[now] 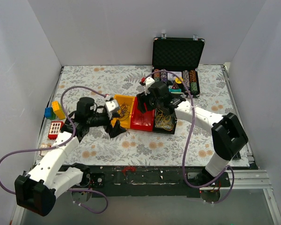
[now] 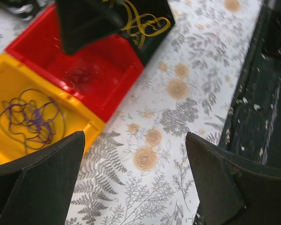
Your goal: Untangle the cables
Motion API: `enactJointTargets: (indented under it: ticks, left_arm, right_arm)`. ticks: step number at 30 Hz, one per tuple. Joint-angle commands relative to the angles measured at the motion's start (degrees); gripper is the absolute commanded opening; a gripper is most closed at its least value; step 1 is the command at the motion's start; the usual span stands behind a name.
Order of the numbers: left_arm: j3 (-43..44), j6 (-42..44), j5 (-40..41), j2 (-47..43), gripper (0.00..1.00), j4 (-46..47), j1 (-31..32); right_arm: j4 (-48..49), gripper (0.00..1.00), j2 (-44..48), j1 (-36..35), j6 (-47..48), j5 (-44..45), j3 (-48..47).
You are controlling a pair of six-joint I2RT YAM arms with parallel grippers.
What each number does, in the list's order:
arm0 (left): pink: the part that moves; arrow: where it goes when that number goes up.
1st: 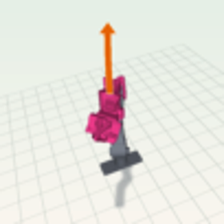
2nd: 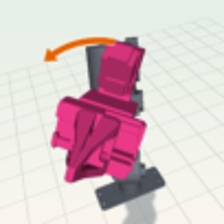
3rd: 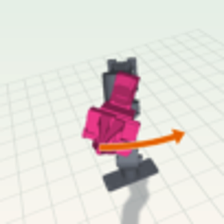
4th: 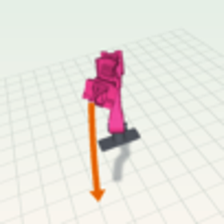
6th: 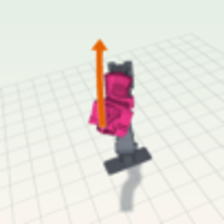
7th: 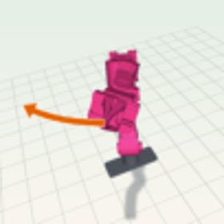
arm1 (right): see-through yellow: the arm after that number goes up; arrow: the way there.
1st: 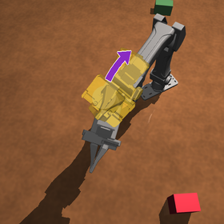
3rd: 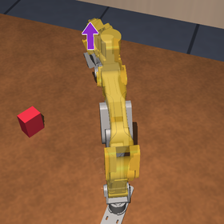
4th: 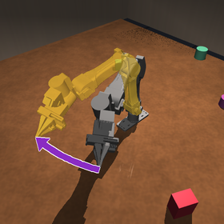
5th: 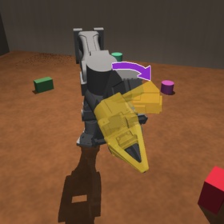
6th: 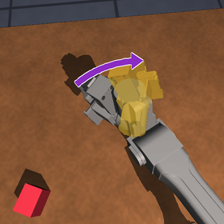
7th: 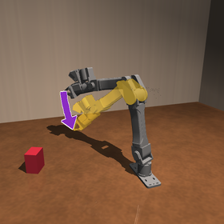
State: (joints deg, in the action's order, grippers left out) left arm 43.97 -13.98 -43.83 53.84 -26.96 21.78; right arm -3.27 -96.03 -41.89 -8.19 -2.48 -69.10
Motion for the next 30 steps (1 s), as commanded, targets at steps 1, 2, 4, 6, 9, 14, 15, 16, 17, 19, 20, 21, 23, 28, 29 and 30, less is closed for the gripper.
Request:
enactJointTargets:
  ticks: [1, 2, 4, 6, 9, 14, 15, 16, 17, 19, 20, 21, 23, 28, 29, 30]
  left_arm:
    - [5.42, -10.53, 1.03, 4.59, 0.89, 4.02, -6.04]
    - [6.39, -11.94, 0.86, 5.82, 0.89, 4.46, -7.27]
    - [7.45, -13.79, 1.38, 7.76, 0.89, 5.95, -9.03]
    - [7.89, -14.93, 2.52, 8.9, 0.89, 7.27, -10.09]
    - [8.42, -15.64, 3.49, 9.7, 0.9, 8.15, -10.97]
    - [8.42, -16.26, 6.38, 10.4, 0.91, 8.68, -11.41]
    - [8.42, -16.26, 7.0, 10.66, 0.91, 8.77, -11.41]
    - [8.59, -16.34, 7.53, 11.02, 0.91, 8.77, -11.5]
    - [8.77, -16.34, 7.88, 11.45, 0.91, 8.51, -11.58]
    - [9.21, -16.34, 9.02, 11.98, 0.91, 8.15, -11.5]
    - [9.38, -16.34, 9.81, 12.42, 0.91, 7.89, -11.58]
    - [9.65, -16.26, 10.6, 12.69, 0.91, 7.63, -11.5]
    - [9.91, -15.99, 12.8, 13.83, 0.92, 6.92, -11.5]
    - [9.91, -15.29, 14.22, 14.36, 0.92, 6.04, -11.5]
    - [9.65, -15.29, 13.95, 14.01, 0.93, 6.3, -11.5]
    - [9.56, -15.29, 14.04, 13.92, 0.92, 6.39, -11.58]
  right_arm:
    - [0.63, 0.83, 6.89, -0.65, -1.31, 1.86, -0.87]
    - [0.72, 0.84, 9.52, -1.17, -1.05, 2.13, 0.44]
    - [0.37, 0.85, 12.95, -3.1, -0.34, 4.41, 2.82]
    - [-1.12, 0.86, 16.47, -5.91, 0.1, 5.11, 4.84]
    - [-1.74, 0.87, 21.92, -12.22, 0.36, 3.1, 10.45]
    - [-1.13, 0.88, 25.8, -24.53, -0.07, 0.02, 20.83]
    - [-0.87, 0.88, 25.37, -26.12, -0.69, 0.02, 22.33]
    - [0.09, 0.88, 24.76, -27.53, -1.3, -0.59, 23.56]
    - [1.23, 0.89, 24.05, -28.68, -1.74, -1.2, 24.79]
    - [4.39, 0.89, 22.12, -31.22, -1.92, -2.09, 26.29]
    - [5.19, 0.89, 20.98, -32.02, -1.92, -2.18, 26.47]
    - [5.72, 0.9, 19.4, -33.07, -1.75, -2.0, 26.3]
    - [6.17, 0.9, 15.8, -34.66, -0.87, -1.48, 25.08]
    - [6.43, 0.88, 6.57, -37.3, 1.06, -2.0, 20.33]
    - [6.43, 0.86, 5.16, -37.47, 1.33, -2.18, 19.45]
    - [6.52, 0.85, 3.93, -37.48, 1.33, -2.26, 18.92]
